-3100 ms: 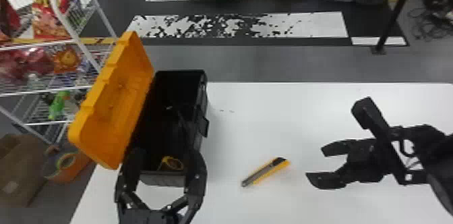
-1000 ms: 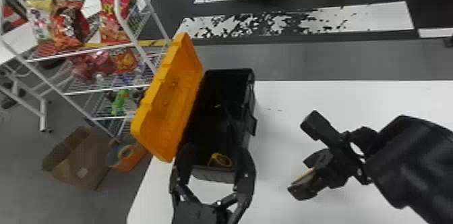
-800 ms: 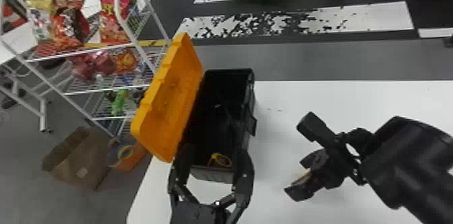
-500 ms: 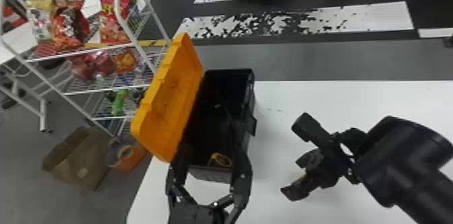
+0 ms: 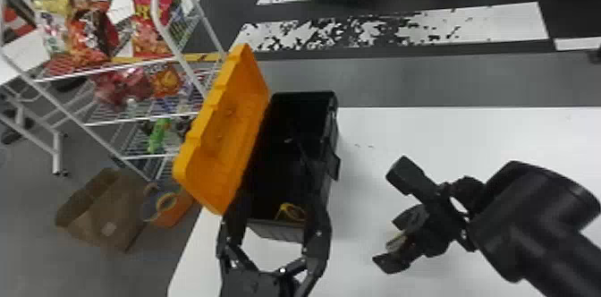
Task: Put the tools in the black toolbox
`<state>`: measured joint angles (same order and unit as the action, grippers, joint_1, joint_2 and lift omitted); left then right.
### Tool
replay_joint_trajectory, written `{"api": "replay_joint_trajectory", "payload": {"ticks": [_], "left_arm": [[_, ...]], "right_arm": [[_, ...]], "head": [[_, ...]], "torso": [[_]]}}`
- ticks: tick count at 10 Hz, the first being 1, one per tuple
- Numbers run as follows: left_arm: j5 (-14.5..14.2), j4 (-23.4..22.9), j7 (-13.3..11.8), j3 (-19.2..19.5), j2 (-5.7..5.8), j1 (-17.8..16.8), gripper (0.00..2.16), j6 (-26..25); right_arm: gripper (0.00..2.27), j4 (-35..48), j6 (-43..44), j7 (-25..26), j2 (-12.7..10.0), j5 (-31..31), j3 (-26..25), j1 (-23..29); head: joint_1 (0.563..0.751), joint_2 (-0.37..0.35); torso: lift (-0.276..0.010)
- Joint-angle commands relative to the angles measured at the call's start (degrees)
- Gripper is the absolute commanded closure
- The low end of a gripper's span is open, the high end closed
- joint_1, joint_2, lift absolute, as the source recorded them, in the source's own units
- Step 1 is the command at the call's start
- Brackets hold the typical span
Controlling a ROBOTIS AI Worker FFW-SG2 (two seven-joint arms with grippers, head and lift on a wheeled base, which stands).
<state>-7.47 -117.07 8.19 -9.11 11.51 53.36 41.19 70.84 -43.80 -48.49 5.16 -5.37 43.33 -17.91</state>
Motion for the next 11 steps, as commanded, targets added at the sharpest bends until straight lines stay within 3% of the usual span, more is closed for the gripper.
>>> {"api": "replay_joint_trajectory", "payload": {"ticks": [1, 4, 7, 11], "left_arm": [[0.00, 0.09, -0.02, 0.15, 0.00, -0.01, 0.04, 0.15], [-0.18, 0.09, -0.02, 0.15, 0.00, -0.19, 0.04, -0.02], [-0.18, 0.09, -0.02, 0.15, 0.00, -0.36, 0.04, -0.20], [0.00, 0.09, 0.07, -0.38, 0.00, -0.80, 0.04, -0.90]], "right_arm": [[0.11, -0.09, 0.24, -0.03, 0.11, -0.34, 0.00, 0.42], [0.11, 0.17, 0.24, -0.03, 0.28, -0.25, -0.44, 0.86], [0.12, 3.95, -1.69, -0.47, 2.22, -0.25, -1.58, 2.79], [0.12, 6.50, -3.10, -0.99, 3.01, -0.16, -3.16, 3.67]], "head": [[0.695, 0.350], [0.695, 0.350], [0.695, 0.350], [0.695, 0.350]], "torso": [[-0.039], [-0.039], [-0.039], [-0.039]]}}
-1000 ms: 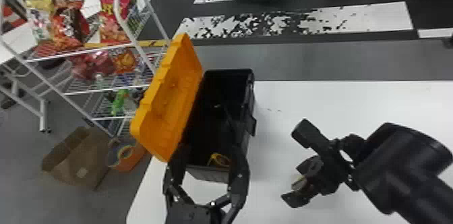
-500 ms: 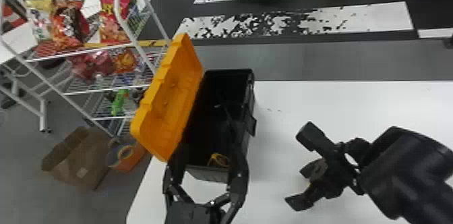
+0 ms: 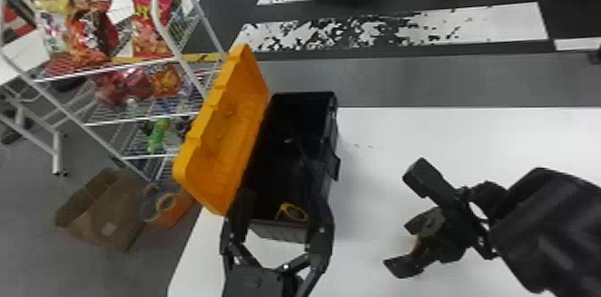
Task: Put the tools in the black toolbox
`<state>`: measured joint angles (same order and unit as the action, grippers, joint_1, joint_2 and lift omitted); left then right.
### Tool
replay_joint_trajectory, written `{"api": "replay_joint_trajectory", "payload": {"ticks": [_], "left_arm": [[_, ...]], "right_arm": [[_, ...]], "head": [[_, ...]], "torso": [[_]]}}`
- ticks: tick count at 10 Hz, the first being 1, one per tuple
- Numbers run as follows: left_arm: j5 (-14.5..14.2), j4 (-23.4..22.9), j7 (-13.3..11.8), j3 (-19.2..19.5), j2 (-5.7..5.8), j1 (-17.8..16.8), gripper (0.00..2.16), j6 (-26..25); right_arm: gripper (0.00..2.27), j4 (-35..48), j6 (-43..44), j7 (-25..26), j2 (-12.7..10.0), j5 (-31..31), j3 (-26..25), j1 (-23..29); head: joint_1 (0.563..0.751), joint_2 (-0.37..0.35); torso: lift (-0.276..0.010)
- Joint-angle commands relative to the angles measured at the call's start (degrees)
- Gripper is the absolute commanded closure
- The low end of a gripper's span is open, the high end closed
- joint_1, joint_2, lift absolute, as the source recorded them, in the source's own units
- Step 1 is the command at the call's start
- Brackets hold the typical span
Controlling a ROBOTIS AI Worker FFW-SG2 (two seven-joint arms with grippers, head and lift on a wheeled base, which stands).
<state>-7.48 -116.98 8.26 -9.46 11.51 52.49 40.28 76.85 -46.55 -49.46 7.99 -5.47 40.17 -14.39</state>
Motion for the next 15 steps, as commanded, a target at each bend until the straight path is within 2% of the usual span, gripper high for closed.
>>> {"api": "replay_joint_trajectory", "payload": {"ticks": [1, 6, 8, 12, 15], "left_arm": [[0.01, 0.00, 0.00, -0.03, 0.00, 0.07, 0.04, -0.16], [0.10, 0.00, 0.00, -0.12, 0.00, -0.20, 0.05, -0.87], [-0.52, 0.00, -0.17, -0.12, 0.09, -0.20, 0.05, -0.87], [-0.43, 0.00, -0.35, -0.29, 0.00, -0.55, 0.05, -1.39], [-0.16, 0.00, -0.26, -0.99, 0.00, -1.17, 0.05, -2.27]], "right_arm": [[0.12, 0.93, -0.52, -0.11, 0.63, -0.07, 0.00, 0.41], [0.12, 1.81, -0.87, -0.38, 1.68, -0.07, -0.18, 1.20], [0.12, 5.32, -2.80, -0.82, 4.06, -0.07, -0.27, 2.52], [0.12, 14.11, -4.39, -2.40, 11.44, -0.25, -4.66, 8.76], [0.12, 19.82, -4.21, -3.81, 15.13, -0.16, -9.32, 13.86]], "head": [[0.695, 0.350], [0.695, 0.350], [0.695, 0.350], [0.695, 0.343], [0.695, 0.272]], "torso": [[-0.039], [-0.039], [-0.039], [-0.039], [-0.039]]}}
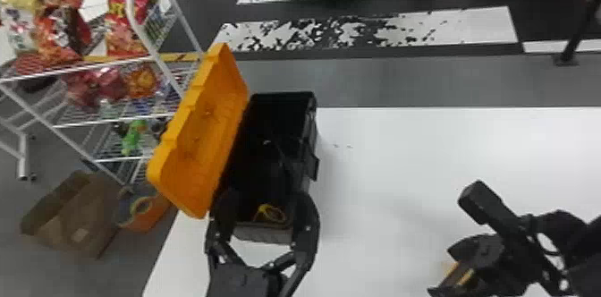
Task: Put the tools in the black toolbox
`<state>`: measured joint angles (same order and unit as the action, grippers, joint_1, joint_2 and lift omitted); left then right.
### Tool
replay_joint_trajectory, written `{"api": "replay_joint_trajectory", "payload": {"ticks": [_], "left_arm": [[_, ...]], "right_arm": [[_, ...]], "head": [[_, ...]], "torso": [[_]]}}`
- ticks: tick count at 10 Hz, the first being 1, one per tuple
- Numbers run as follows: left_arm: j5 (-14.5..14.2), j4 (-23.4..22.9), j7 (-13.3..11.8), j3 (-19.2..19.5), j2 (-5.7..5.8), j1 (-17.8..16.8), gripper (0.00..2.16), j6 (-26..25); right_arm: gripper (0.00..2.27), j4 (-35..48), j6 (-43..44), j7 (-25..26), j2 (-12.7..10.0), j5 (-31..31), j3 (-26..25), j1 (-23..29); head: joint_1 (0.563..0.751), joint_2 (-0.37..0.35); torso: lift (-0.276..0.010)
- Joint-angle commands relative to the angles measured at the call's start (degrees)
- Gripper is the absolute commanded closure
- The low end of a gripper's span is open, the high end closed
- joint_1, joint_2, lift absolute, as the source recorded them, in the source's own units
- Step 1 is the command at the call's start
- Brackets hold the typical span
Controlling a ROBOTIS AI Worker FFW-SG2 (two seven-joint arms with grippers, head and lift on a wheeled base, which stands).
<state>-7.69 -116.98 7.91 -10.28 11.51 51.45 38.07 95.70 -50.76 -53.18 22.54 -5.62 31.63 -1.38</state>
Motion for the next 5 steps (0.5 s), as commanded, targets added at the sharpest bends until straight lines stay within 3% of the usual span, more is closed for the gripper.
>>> {"api": "replay_joint_trajectory", "payload": {"ticks": [1, 3, 5], "left_arm": [[0.14, 0.00, 0.00, -0.18, 0.00, -0.12, 0.05, -0.41], [0.22, 0.00, 0.00, -0.35, 0.00, -0.21, 0.05, -1.29], [0.22, 0.00, 0.00, -0.53, 0.00, -0.03, 0.05, -1.12]], "right_arm": [[0.12, 2.48, 0.17, 0.01, 0.84, 0.35, -2.62, 2.44], [0.12, 10.30, -2.47, 0.01, 1.01, 2.63, -6.76, 4.90], [0.12, 16.01, -9.50, -1.22, 2.86, 2.55, -9.22, 3.76]], "head": [[0.695, 0.246], [0.695, 0.218], [0.695, 0.218]], "torso": [[-0.039], [-0.039], [-0.039]]}}
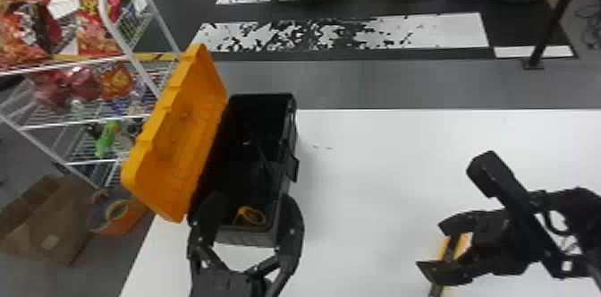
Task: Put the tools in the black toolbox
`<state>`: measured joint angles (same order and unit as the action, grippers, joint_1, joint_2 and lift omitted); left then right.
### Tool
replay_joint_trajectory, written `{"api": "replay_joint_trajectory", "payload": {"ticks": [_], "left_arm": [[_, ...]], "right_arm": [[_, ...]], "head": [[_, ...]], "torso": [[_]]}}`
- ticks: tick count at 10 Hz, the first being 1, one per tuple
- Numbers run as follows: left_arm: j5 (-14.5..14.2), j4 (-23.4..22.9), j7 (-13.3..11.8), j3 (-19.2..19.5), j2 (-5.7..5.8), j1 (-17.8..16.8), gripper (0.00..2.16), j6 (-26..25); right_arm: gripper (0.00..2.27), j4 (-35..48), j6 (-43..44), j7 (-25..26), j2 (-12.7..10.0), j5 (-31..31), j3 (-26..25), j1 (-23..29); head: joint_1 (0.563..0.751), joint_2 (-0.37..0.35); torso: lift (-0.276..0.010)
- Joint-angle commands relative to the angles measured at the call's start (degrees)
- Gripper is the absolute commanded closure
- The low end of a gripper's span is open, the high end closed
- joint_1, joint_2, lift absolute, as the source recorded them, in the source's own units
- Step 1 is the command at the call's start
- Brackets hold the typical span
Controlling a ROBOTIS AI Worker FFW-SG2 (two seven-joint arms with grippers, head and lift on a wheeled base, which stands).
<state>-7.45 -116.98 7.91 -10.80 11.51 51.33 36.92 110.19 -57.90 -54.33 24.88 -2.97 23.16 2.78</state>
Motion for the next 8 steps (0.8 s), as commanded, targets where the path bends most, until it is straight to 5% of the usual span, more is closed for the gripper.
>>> {"api": "replay_joint_trajectory", "payload": {"ticks": [1, 6, 8], "left_arm": [[-0.02, 0.00, -0.09, 0.08, 0.09, 0.17, 0.05, 0.03], [-0.37, 0.44, -1.23, 0.08, 0.09, -1.06, 0.05, -0.50], [-0.63, 0.53, -2.11, 0.16, 0.09, -1.15, 0.05, -0.67]], "right_arm": [[0.12, 3.45, -7.98, 0.28, 0.96, -1.43, -1.10, -0.67], [0.12, 9.69, -26.08, 7.84, -2.12, -2.66, -8.05, 7.59], [0.12, 10.31, -32.06, 12.15, -5.98, -2.57, -9.01, 8.21]], "head": [[0.695, 0.201], [0.695, 0.066], [0.695, 0.042]], "torso": [[-0.039], [-0.039], [-0.039]]}}
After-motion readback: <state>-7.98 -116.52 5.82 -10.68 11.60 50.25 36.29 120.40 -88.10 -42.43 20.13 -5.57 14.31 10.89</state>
